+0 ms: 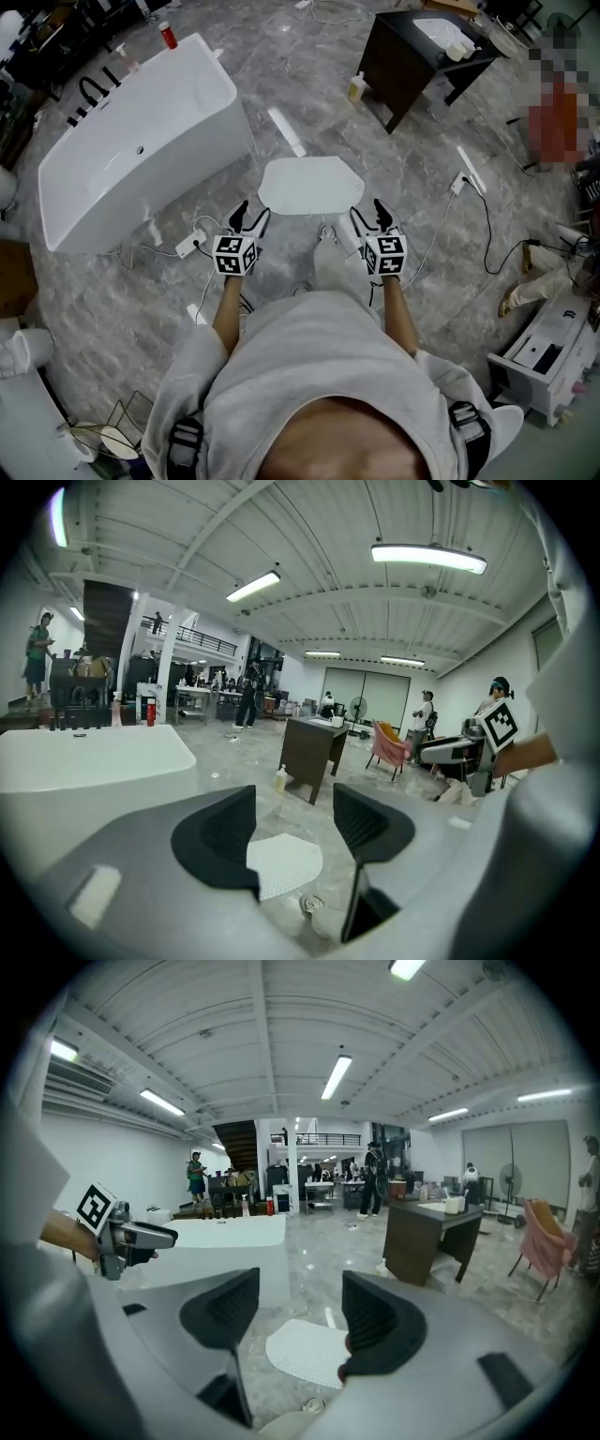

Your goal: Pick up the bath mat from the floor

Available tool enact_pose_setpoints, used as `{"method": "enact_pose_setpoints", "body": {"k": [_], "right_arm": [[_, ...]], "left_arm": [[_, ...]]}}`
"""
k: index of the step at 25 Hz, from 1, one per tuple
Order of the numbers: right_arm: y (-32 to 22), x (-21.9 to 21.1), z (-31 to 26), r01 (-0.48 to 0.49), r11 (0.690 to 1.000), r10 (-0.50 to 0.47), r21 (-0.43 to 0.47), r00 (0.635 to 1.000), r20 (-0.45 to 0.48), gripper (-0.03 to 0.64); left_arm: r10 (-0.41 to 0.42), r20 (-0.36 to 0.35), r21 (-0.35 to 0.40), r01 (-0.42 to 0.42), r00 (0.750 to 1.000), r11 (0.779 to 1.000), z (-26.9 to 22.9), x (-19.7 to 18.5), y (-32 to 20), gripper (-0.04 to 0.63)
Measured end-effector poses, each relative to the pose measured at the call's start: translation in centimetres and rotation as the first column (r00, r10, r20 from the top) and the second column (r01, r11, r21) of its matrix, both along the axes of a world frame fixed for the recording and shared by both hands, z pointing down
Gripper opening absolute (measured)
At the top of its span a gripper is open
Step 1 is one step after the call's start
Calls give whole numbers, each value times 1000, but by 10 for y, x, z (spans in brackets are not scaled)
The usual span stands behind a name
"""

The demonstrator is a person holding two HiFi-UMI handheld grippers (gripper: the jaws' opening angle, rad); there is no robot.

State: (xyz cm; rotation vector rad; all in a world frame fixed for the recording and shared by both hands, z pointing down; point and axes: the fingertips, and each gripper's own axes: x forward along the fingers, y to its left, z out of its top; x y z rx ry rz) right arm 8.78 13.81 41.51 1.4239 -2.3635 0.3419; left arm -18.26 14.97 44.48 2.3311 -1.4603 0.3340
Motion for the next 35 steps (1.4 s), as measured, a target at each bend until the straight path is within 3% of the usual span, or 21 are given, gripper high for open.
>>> {"method": "enact_pose_setpoints", "body": {"k": [8, 22, 28, 35], "right_arm": [[-103, 4, -6, 45, 999, -45, -2, 998, 45, 284], [-242, 66, 2, 57, 997, -55, -45, 997, 44, 284], [-275, 86, 21, 86, 992, -83, -92, 996, 36, 284], [-296, 94, 53, 110, 982, -110, -154, 994, 12, 284]], "left_arm": [[-49, 5, -37, 49, 999, 998, -2, 11, -91, 267], [-68, 54, -75, 72, 996, 995, -2, 58, -216, 267], [-32, 119, -135, 48, 992, 990, 11, 61, -241, 267], [-98, 113, -215, 121, 989, 969, 41, 43, -250, 267]]}}
